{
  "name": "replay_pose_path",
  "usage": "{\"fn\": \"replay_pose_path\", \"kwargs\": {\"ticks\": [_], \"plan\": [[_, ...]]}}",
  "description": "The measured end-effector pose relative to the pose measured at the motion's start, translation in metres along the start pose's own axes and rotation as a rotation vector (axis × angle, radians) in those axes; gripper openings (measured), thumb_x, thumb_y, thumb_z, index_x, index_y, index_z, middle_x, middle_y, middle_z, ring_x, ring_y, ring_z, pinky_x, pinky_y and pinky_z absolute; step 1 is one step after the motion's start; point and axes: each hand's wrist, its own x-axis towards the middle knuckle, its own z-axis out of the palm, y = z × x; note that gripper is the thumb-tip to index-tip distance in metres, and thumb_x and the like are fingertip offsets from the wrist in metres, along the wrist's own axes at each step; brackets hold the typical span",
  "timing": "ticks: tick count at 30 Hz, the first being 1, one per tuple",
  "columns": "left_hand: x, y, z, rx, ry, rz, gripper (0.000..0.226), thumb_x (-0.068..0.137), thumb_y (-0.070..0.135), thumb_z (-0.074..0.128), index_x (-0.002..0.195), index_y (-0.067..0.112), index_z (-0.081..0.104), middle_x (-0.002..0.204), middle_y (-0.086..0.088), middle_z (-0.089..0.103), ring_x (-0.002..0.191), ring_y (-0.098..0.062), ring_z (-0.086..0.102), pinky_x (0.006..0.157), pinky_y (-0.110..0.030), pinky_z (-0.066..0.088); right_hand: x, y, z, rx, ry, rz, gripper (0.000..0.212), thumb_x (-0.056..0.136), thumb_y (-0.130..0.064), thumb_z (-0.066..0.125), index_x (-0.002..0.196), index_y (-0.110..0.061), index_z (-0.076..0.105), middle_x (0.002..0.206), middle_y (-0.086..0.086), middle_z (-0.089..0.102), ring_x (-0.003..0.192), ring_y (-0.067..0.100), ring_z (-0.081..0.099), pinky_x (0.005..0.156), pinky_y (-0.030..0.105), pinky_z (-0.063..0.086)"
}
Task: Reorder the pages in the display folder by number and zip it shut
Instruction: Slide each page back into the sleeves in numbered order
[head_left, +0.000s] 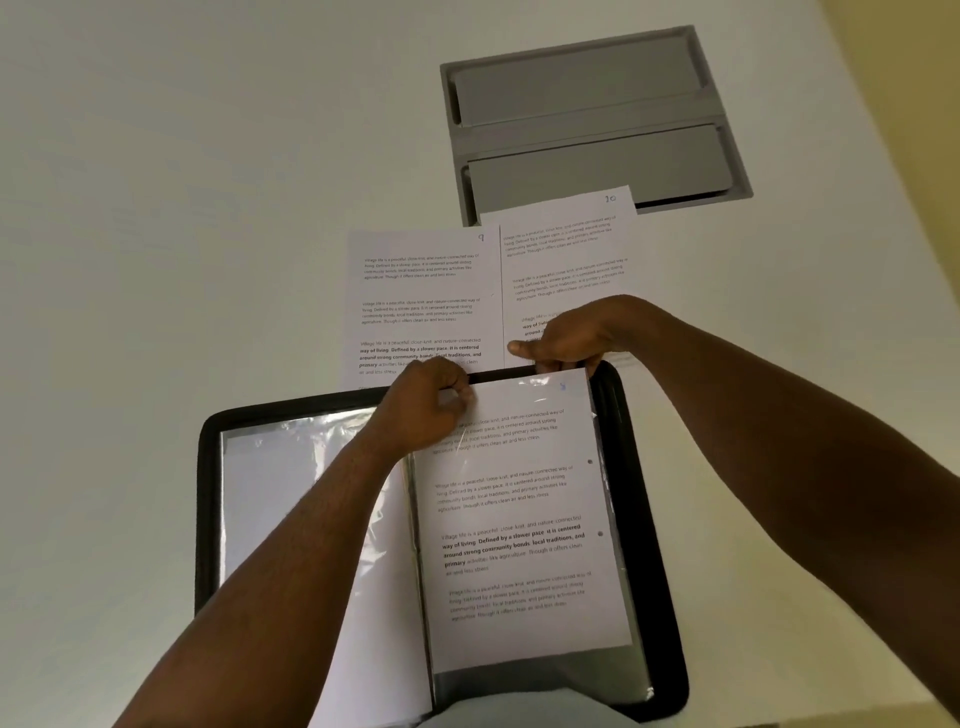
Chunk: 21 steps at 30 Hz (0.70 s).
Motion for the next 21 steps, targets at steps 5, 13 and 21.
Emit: {"fn": "replay_pose_path", "kwargs": {"ticks": [5,13,21], "plan": [[-0.004,0.002,0.002,0.012,-0.048,-0.059,0.01,0.093,0.016,0.061,0.097,0.015,0.07,0.097,0.0,0.071,0.09,-0.013,0.064,0.083,-0.027,0.052,-0.02,0.027,0.015,0.382,0.109,-0.045,0.057,0.09,-0.064,0.047,0.11,-0.014,0.066,0.108,0.009,0.066,0.094,0.022,0.067,0.083,0.034,0.057],[-0.018,0.006,0.003,0.045,-0.003,-0.02,0.018,0.093,0.012,0.058,0.11,0.011,0.062,0.107,-0.006,0.068,0.1,-0.022,0.062,0.084,-0.031,0.049,-0.035,0.061,0.087,0.688,0.165,-0.097,0.044,0.081,-0.026,0.077,0.117,-0.004,0.063,0.106,0.01,0.073,0.096,0.021,0.071,0.088,0.037,0.057],[-0.087,0.015,0.011,-0.271,0.332,-0.169,0.044,0.092,0.036,0.063,0.131,0.018,0.052,0.125,0.007,0.056,0.105,-0.012,0.059,0.09,-0.025,0.05,-0.069,0.019,0.136,1.088,0.172,-0.292,0.033,0.092,-0.025,0.065,0.121,-0.008,0.064,0.116,0.01,0.07,0.106,0.026,0.066,0.091,0.037,0.053]]}}
